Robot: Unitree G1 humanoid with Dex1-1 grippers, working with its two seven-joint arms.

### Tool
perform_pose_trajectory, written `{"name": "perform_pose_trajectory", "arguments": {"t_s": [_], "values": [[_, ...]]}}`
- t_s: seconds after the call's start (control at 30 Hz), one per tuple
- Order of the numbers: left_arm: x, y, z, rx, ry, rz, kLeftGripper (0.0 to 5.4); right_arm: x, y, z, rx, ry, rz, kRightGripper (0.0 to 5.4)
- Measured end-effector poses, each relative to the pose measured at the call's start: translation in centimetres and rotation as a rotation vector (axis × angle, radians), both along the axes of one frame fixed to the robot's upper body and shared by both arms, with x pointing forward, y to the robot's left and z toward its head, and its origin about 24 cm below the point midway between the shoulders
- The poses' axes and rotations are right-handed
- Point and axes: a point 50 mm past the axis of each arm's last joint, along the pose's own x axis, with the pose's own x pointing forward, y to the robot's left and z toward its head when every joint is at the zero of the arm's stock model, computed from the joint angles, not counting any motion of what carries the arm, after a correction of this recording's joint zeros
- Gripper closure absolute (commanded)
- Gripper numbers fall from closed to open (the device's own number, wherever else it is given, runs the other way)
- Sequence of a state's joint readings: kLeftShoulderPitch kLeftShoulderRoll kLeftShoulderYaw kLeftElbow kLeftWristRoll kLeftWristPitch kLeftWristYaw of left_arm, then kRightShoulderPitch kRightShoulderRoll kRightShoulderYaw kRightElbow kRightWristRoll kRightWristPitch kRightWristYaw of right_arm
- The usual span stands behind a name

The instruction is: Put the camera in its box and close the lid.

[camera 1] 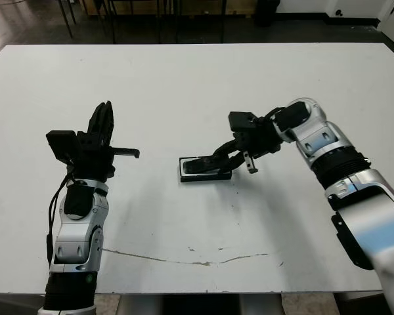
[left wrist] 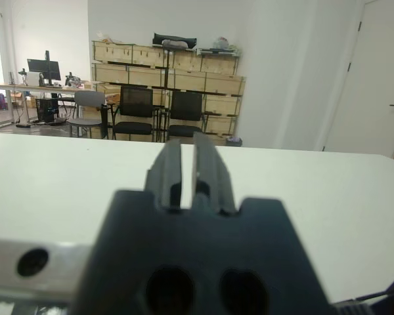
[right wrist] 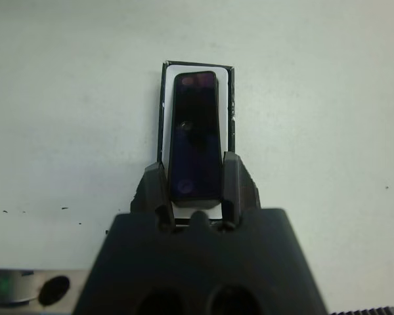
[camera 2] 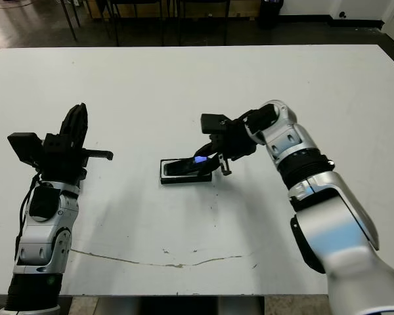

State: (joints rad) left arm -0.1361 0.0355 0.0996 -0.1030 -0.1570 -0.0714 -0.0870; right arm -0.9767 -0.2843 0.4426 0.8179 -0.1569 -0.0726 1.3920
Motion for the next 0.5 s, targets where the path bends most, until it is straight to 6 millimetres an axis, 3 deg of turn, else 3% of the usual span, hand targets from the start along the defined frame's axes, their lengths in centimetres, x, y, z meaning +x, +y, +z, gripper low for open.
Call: {"name": "perform_pose_trajectory", "arguments": {"t_s": [0.5], "values": [[-0.1, 0.0, -0.2, 0.001, 0.002, 0.007, 5.4, 0.2, 1.5, 0.3, -0.089, -0.05, 0.028, 5.33]]}}
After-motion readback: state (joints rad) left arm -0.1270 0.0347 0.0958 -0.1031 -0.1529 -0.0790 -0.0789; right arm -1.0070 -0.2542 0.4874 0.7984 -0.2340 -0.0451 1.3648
